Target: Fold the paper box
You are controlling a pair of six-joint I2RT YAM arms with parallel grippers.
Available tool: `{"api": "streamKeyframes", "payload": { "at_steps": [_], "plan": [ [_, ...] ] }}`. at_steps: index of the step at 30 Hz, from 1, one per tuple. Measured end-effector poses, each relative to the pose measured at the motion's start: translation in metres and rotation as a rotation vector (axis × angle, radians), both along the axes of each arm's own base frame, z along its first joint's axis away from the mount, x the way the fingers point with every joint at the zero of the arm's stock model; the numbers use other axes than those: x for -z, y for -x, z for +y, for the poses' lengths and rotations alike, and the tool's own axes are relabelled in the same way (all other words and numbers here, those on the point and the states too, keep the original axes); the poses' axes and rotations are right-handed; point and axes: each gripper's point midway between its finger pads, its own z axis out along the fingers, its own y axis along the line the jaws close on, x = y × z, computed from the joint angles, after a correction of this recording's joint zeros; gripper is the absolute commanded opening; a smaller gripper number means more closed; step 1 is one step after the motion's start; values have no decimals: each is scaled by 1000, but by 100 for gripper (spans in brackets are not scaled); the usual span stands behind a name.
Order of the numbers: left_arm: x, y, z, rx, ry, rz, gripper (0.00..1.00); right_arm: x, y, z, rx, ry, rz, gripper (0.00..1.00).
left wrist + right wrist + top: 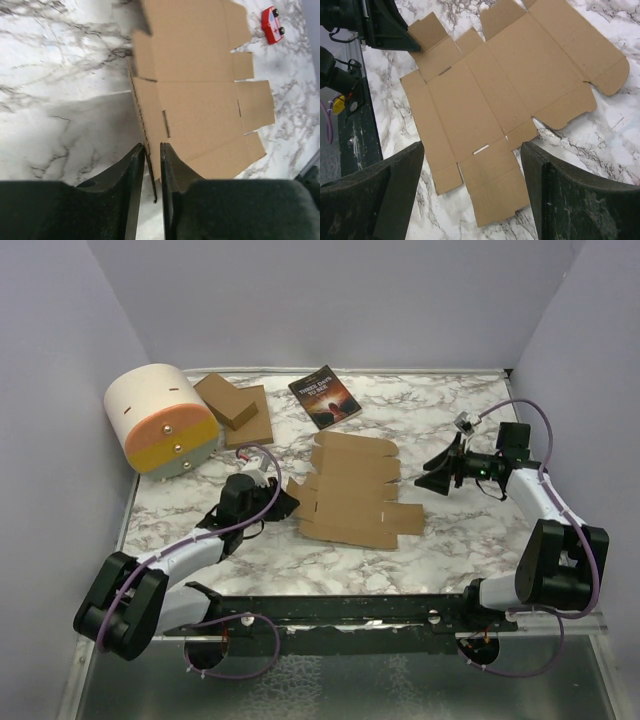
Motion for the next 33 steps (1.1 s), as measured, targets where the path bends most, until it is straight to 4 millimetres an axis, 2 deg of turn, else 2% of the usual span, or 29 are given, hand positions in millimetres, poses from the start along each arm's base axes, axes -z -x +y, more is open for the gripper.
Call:
{"api": "streamKeyframes", "payload": {
  "at_steps": [6, 10, 17, 21, 25, 27, 31, 33],
  "plan": [
    [-2, 6, -9, 19, 17, 24, 76, 3, -2, 0, 2, -5, 7, 79],
    [-23, -5, -2, -17, -26, -14, 87, 2, -1, 1, -1, -12, 8, 79],
    [-91, -41, 19, -95, -14, -195, 90, -4, 2, 4, -20, -39, 7, 79],
    [-110, -58, 14, -63, 20, -294, 96, -9, 4, 5, -31, -49, -12, 79],
    [-96, -79, -5, 8, 25, -264, 92, -11, 4, 5, -33, -49, -22, 79],
    [-88, -98, -16, 37, 12, -223, 82, -11, 4, 5, -33, -49, -22, 79],
    [-73, -132, -32, 95, -18, -182, 79, -12, 4, 5, -33, -48, -26, 79],
    [-59, -143, -37, 121, -50, -152, 79, -12, 4, 5, -33, -48, -27, 79]
  ]
}}
